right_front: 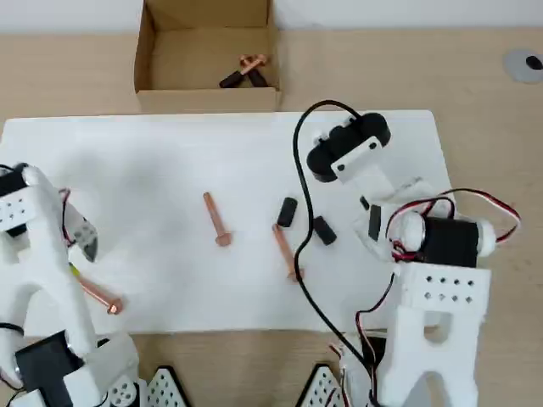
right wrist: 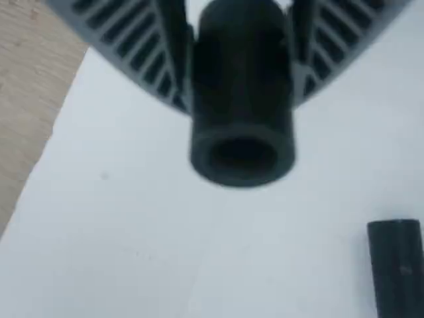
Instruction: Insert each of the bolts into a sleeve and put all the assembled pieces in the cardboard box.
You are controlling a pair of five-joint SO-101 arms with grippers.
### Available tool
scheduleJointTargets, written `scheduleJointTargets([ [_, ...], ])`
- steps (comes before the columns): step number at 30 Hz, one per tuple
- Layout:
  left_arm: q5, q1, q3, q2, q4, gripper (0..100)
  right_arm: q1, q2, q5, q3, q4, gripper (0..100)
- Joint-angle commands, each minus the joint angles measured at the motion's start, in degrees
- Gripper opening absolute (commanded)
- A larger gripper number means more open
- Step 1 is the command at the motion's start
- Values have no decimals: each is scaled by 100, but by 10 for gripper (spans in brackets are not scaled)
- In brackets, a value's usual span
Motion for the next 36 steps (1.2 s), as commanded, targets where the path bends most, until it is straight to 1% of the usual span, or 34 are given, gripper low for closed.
scheduleJointTargets([
  [1,334,-105,-519,-215,396,83,92,31,-35,-22,-158,10],
  [5,387,-114,-26,-198,484,112,92,31,-26,-22,-158,10],
  [9,545,-519,-53,-198,484,140,101,31,-26,-13,-237,11],
  [18,1248,-554,141,-154,484,142,101,31,-9,-13,-246,11],
  [23,1688,-475,642,-154,448,143,119,31,132,-13,-264,11],
  [29,1855,-501,1204,-154,-44,140,119,31,185,-4,-273,11],
  [36,1811,-475,1749,-154,-835,140,119,31,211,-4,-273,11],
])
